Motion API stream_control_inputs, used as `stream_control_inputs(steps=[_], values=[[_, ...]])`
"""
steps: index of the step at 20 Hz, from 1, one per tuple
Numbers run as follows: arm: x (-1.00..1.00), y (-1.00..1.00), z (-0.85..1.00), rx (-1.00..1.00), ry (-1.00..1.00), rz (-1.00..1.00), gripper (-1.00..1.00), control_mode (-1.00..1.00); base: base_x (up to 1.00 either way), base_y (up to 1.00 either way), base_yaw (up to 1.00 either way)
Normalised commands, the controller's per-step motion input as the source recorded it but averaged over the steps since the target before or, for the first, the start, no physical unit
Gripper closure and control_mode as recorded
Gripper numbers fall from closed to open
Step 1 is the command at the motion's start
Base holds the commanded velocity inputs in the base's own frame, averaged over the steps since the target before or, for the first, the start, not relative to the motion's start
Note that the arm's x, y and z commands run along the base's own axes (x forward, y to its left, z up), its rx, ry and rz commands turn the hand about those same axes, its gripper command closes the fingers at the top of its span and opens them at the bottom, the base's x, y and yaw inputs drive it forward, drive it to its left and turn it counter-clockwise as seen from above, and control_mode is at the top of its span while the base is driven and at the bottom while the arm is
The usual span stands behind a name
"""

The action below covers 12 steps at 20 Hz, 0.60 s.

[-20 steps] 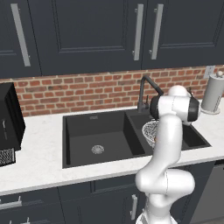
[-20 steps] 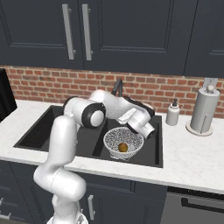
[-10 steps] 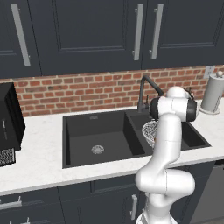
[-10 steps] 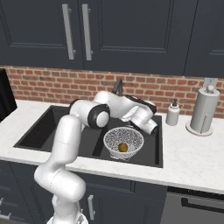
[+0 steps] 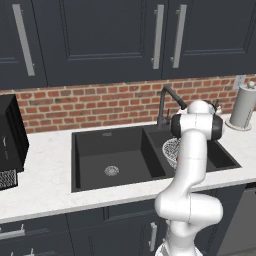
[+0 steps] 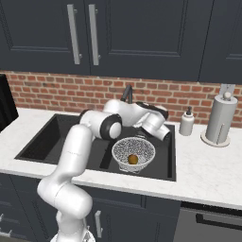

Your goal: Put the colander in the sink, put the pear in the colander, and turn on the sink faucet and pour water over the colander.

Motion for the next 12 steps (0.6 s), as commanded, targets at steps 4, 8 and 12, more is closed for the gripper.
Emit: stream_control_inputs(steps=[4,8,12], values=[[0.39,0.0,0.0,0.0,0.0,0.0,-1.0,-1.0,0.0,0.0,0.0],[0.18,0.0,0.0,0.0,0.0,0.0,-1.0,-1.0,0.0,0.0,0.0],[0.24,0.0,-0.01,0.0,0.0,0.0,-1.0,-1.0,0.0,0.0,0.0]])
